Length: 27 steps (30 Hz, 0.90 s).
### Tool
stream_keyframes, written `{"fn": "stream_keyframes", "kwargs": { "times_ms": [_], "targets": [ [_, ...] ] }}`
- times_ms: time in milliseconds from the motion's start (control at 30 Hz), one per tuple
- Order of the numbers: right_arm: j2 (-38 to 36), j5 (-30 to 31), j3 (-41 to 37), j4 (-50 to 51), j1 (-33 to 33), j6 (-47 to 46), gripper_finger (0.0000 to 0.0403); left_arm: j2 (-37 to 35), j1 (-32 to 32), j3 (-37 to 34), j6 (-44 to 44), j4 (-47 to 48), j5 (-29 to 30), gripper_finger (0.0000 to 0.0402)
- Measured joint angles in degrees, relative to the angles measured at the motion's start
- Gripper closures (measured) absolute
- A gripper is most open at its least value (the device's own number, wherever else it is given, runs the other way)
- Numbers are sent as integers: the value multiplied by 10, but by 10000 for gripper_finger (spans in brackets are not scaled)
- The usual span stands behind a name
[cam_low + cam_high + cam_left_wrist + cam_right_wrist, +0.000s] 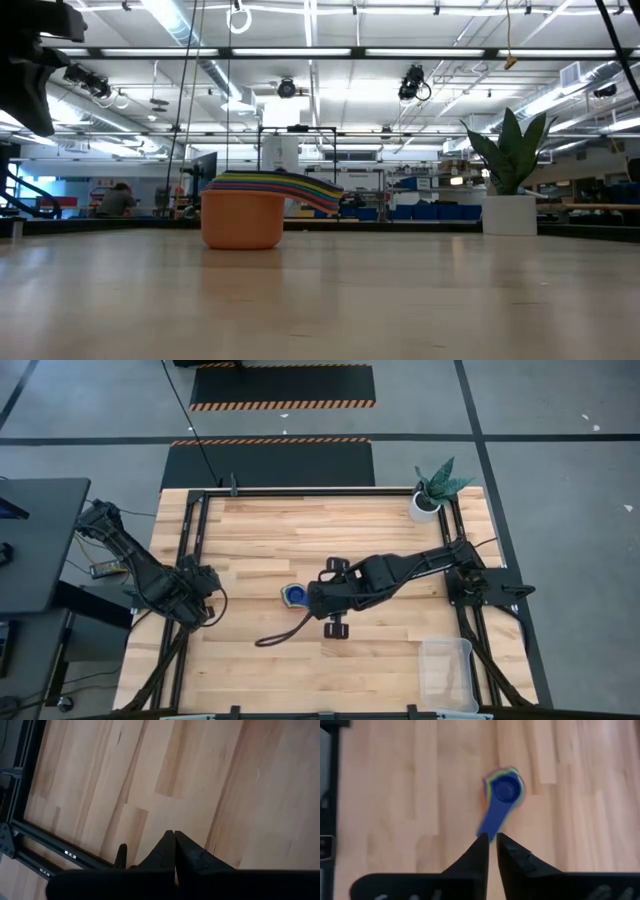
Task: Nest measuring cups in basket
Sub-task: Put the nested measuring cups into the transparent bin
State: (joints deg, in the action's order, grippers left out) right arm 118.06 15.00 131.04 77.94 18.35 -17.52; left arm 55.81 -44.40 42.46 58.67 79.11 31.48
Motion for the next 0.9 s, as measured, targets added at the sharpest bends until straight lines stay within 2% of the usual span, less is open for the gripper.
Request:
{"fn": "stream_keyframes", "kwargs": {
  "times_ms": [167, 400, 600, 733, 900],
  "targets": [
    [0, -15, -31, -55, 3, 8, 324, 0, 0, 0, 0, 0, 0, 397],
    [0, -18, -90, -149, 18, -2, 240, 0, 0, 0, -9, 0, -1, 396],
    [0, -70, -125, -243, 27, -18, 170, 0, 0, 0, -30, 6, -2, 395],
    [0, -90, -130, -243, 27, -17, 149, 0, 0, 0, -29, 5, -2, 395],
    [0, -91, -130, -243, 26, -20, 146, 0, 0, 0, -28, 3, -2, 395]
  ]
}}
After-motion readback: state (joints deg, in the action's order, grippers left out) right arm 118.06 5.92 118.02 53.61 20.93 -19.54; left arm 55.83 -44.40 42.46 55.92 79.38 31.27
